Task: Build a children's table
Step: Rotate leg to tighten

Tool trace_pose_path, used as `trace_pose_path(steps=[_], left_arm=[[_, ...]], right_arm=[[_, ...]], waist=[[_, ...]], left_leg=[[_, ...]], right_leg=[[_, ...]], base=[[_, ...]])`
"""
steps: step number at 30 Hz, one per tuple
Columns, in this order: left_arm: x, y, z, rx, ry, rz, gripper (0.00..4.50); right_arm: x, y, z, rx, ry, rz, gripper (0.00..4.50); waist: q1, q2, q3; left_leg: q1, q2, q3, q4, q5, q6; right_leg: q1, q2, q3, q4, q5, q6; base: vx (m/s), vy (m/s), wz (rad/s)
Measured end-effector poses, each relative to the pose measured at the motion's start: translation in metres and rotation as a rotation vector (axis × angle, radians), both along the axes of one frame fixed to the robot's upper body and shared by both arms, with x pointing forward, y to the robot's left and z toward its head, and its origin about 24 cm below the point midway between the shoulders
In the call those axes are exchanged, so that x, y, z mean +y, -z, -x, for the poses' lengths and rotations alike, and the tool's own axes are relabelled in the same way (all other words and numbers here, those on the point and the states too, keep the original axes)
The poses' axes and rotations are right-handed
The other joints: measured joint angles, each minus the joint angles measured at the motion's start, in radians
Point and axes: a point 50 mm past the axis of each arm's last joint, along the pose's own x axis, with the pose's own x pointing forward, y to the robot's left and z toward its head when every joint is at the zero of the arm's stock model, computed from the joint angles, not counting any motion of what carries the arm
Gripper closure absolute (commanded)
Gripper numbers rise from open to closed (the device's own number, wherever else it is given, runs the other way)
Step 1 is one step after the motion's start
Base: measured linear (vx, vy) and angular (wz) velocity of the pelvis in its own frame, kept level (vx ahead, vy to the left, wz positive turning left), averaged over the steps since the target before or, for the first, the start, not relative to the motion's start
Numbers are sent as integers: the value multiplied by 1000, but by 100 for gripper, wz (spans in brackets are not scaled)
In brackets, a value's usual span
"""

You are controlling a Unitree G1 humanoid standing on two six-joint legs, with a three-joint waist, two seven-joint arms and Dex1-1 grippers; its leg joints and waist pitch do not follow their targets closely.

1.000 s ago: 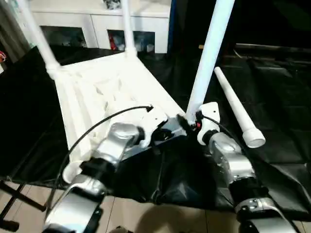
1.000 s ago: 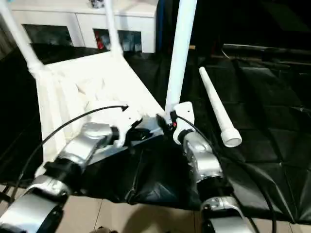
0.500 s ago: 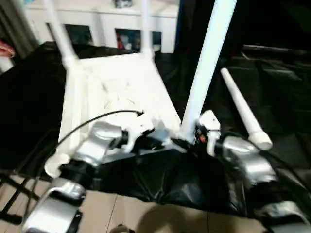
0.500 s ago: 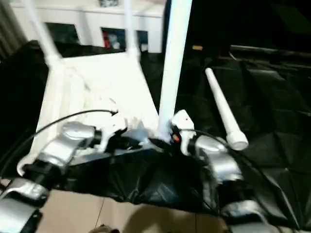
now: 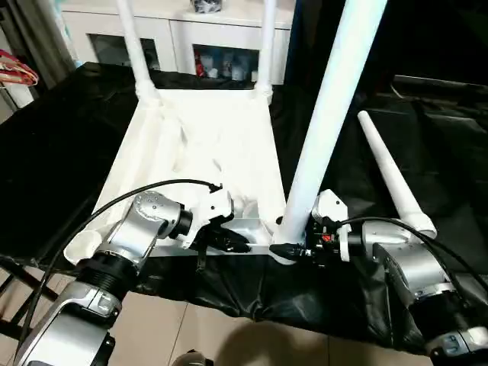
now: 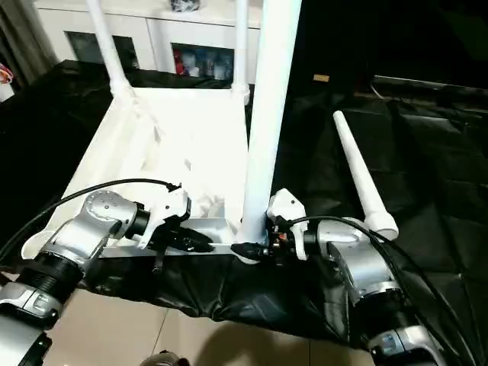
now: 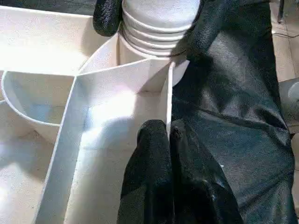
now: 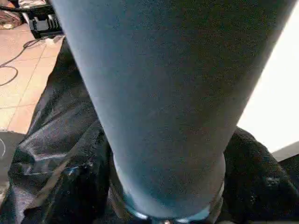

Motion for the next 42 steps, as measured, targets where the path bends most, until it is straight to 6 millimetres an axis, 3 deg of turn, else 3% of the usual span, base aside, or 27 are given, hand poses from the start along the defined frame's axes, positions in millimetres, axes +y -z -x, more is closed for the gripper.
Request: trace_pose_path(steps=[6,13,19,21,27,32,42], left_arm=[[-3,2,-5,-17,-80,7,450],[-34,4,-21,-76,-293,27,450],[-61,6,-27,-122,-452,47,450],[-63,6,-27,-124,-457,51,450],[-60,6,-27,-115,-438,50,450],[-46,5,-23,-101,-368,53,450],[-19,2,-12,-43,-178,35,450]], right_arm=[[2,7,-5,-9,157,-58,176],[7,13,-31,-44,598,-98,177],[14,12,-47,-80,884,-81,177],[15,13,-48,-86,904,-88,122],[18,13,-46,-87,877,-114,72],[11,11,-40,-100,680,-83,63],[-1,4,-19,-41,274,-46,63]], waist=[[-5,-1,-1],[-52,-4,0],[-54,-3,-1],[-54,-3,-1],[-58,-3,-1],[-60,-3,0],[-35,-2,0]], left_leg=[[2,0,0,3,1,0],[3,0,0,5,1,-1],[3,0,0,3,0,-1],[3,0,0,2,0,-1],[3,0,0,1,0,-1],[2,0,0,-1,0,-1],[0,0,0,1,0,0]], right_leg=[[1,0,0,2,0,0],[2,0,1,1,-1,4],[1,0,0,1,2,1],[1,0,0,0,3,0],[1,0,0,-1,3,0],[-1,0,0,-1,3,0],[-1,0,0,-1,3,0]], base=[[0,0,0],[0,0,0],[0,0,0],[0,0,0],[0,0,0],[0,0,0],[0,0,0]])
